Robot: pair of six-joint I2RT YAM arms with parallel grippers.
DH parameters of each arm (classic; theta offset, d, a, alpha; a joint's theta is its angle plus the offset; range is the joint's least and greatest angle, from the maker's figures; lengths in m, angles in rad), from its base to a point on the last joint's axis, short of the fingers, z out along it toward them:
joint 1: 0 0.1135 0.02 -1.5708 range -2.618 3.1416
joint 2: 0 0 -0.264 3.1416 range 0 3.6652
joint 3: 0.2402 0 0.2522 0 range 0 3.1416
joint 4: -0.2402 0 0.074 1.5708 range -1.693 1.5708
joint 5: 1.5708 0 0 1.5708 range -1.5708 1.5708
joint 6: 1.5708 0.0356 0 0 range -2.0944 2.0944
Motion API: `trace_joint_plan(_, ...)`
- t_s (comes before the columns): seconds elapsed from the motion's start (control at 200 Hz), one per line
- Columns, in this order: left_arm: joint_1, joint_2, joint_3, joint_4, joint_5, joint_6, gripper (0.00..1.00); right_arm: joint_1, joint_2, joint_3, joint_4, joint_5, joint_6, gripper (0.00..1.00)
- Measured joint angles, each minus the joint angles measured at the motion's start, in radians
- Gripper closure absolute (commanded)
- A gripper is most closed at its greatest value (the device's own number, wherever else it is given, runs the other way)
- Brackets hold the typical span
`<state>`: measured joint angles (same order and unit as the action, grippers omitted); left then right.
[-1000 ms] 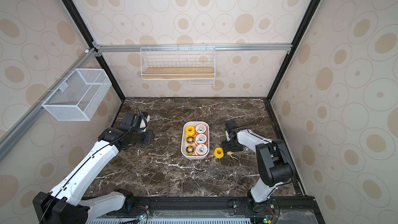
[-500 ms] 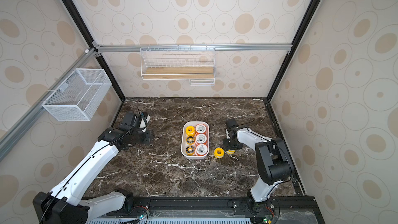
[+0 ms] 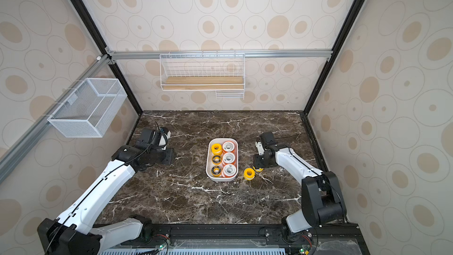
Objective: Put the sealing tape into the storage box
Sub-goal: Pick up the sealing tape at the center of the board, then place the sealing tape in the storage box.
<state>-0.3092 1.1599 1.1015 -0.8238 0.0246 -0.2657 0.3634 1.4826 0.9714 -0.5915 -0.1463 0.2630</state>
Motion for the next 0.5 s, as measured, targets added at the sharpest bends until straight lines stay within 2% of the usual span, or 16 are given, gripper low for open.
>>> trace_joint_plan(0.26, 0.0, 0.0, 0.0, 0.0, 0.0, 0.0, 0.45, 0.01, 0.0, 0.056, 0.035, -0.219, -0.027, 0.48)
trace_joint_plan(0.501, 0.001, 0.0, 0.0, 0.0, 0.0, 0.0, 0.45, 0.098, 0.086, 0.187, 0.049, -0.32, -0.064, 0.47)
